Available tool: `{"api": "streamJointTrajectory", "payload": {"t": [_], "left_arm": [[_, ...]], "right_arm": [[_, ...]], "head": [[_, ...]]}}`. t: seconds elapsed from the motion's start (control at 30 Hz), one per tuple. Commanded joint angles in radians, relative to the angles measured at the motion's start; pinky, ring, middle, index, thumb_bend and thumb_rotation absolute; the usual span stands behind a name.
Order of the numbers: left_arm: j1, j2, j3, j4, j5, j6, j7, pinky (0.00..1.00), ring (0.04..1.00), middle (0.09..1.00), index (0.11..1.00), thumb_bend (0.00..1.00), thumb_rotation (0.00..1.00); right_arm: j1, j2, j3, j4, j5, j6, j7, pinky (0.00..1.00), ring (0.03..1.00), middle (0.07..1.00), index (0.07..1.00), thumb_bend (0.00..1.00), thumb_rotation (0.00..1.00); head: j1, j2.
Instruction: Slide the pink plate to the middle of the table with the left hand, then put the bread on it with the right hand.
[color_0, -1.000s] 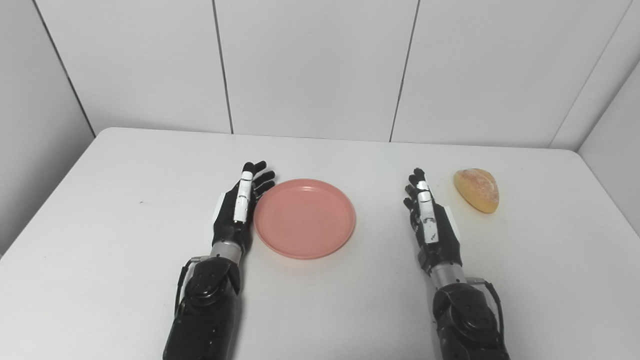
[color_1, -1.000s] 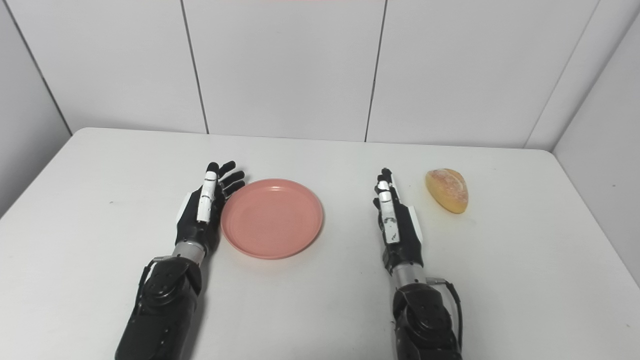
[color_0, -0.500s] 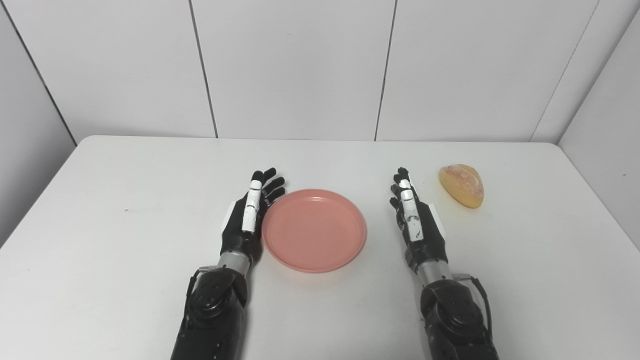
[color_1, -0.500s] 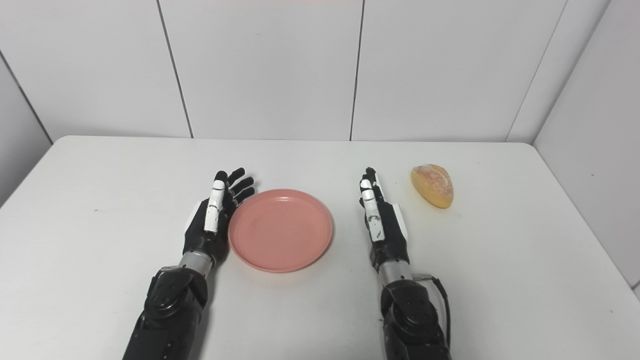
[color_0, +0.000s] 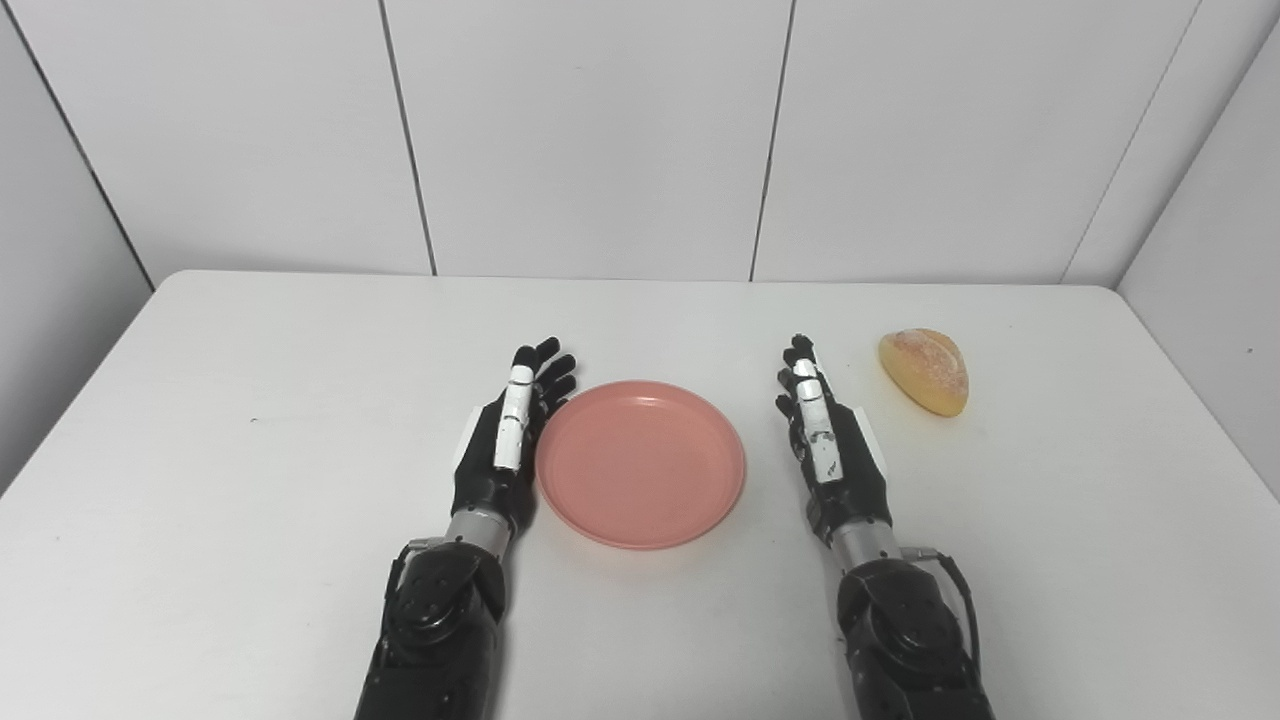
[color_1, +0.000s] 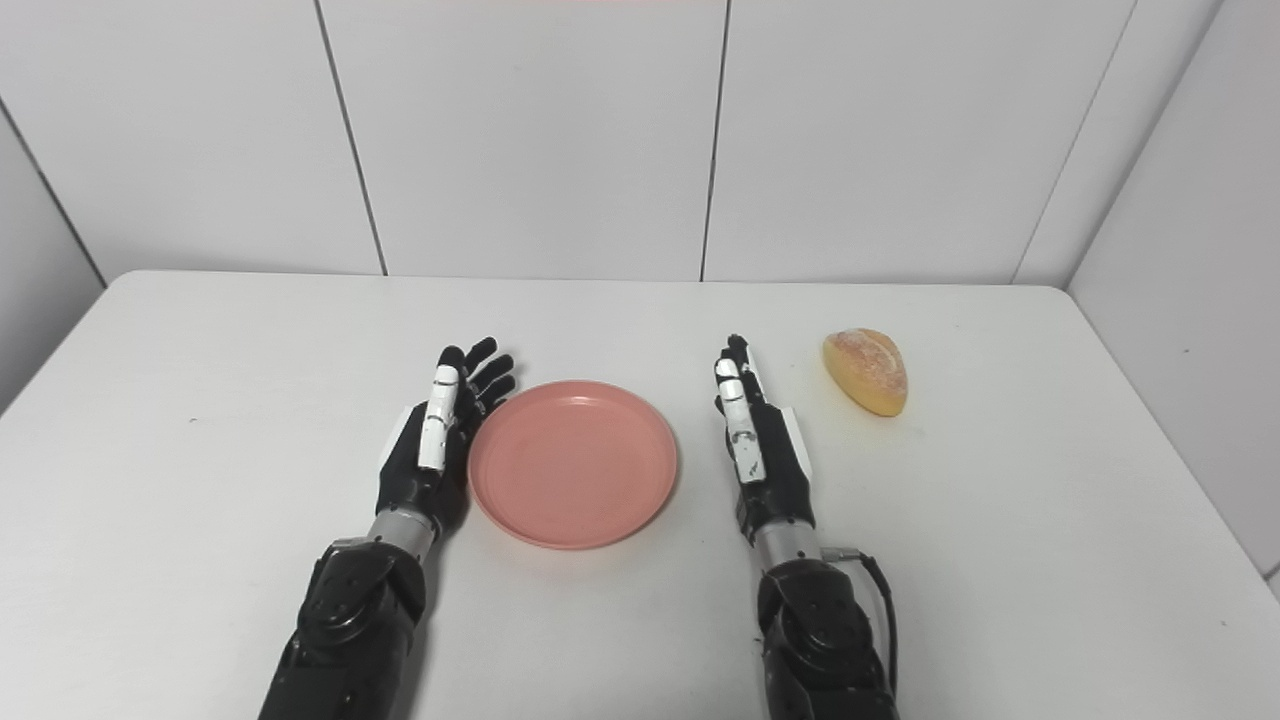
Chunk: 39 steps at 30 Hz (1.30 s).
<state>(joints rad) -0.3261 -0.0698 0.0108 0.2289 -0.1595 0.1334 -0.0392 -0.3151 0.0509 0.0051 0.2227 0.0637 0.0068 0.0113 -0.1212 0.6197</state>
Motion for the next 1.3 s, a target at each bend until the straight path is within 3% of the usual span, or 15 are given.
{"api": "streamJointTrajectory", "payload": {"t": [0.0, 0.17, 0.23, 0.33, 0.53, 0.83, 1.07, 1.27], "left_arm": [[-0.007, -0.005, -0.007, 0.001, 0.005, -0.019, -0.009, 0.94, 0.923, 0.904, 0.894, 0.59, 1.00], [-0.012, 0.004, -0.008, 0.022, 0.031, -0.065, -0.003, 0.93, 0.923, 0.905, 0.903, 0.56, 1.00], [-0.017, 0.011, -0.007, 0.034, 0.042, -0.084, -0.003, 0.93, 0.926, 0.909, 0.910, 0.55, 1.00], [-0.026, 0.018, 0.001, 0.059, 0.048, -0.113, 0.003, 0.93, 0.923, 0.909, 0.914, 0.55, 1.00], [-0.035, 0.017, 0.016, 0.081, 0.038, -0.140, 0.013, 0.92, 0.912, 0.900, 0.904, 0.55, 1.00], [-0.043, 0.014, 0.034, 0.094, 0.029, -0.151, 0.026, 0.91, 0.904, 0.893, 0.891, 0.52, 1.00], [-0.049, 0.015, 0.046, 0.112, 0.020, -0.165, 0.024, 0.90, 0.894, 0.881, 0.880, 0.53, 1.00], [-0.053, 0.021, 0.051, 0.123, 0.004, -0.166, 0.001, 0.90, 0.896, 0.886, 0.884, 0.53, 1.00]], "right_arm": [[-0.040, -0.004, 0.003, -0.028, -0.005, -0.036, 0.006, 1.00, 1.000, 1.000, 1.000, 0.68, 0.98], [-0.056, -0.018, -0.011, -0.028, -0.017, -0.073, -0.010, 1.00, 1.000, 1.000, 1.000, 0.69, 0.95], [-0.070, -0.025, -0.018, -0.023, -0.065, -0.108, -0.056, 1.00, 1.000, 0.996, 0.990, 0.69, 0.92], [-0.099, -0.054, -0.021, 0.000, -0.121, -0.170, -0.089, 1.00, 1.000, 0.997, 0.993, 0.68, 0.91], [-0.137, -0.119, -0.022, 0.019, -0.202, -0.224, -0.120, 1.00, 1.000, 0.989, 0.994, 0.70, 0.93], [-0.149, -0.191, -0.010, -0.039, -0.375, -0.188, -0.182, 0.95, 0.981, 0.995, 0.985, 0.65, 0.94], [-0.168, -0.228, -0.032, -0.023, -0.469, -0.134, -0.240, 0.91, 0.965, 0.989, 0.971, 0.64, 0.84], [-0.188, -0.265, -0.039, 0.013, -0.545, -0.089, -0.292, 0.80, 0.907, 0.947, 0.939, 0.68, 0.70]], "head": [[0.001, 0.000], [-0.001, 0.000], [-0.002, -0.001], [-0.004, -0.003], [-0.005, -0.003], [-0.019, -0.004], [-0.041, -0.004], [-0.065, -0.005]]}}
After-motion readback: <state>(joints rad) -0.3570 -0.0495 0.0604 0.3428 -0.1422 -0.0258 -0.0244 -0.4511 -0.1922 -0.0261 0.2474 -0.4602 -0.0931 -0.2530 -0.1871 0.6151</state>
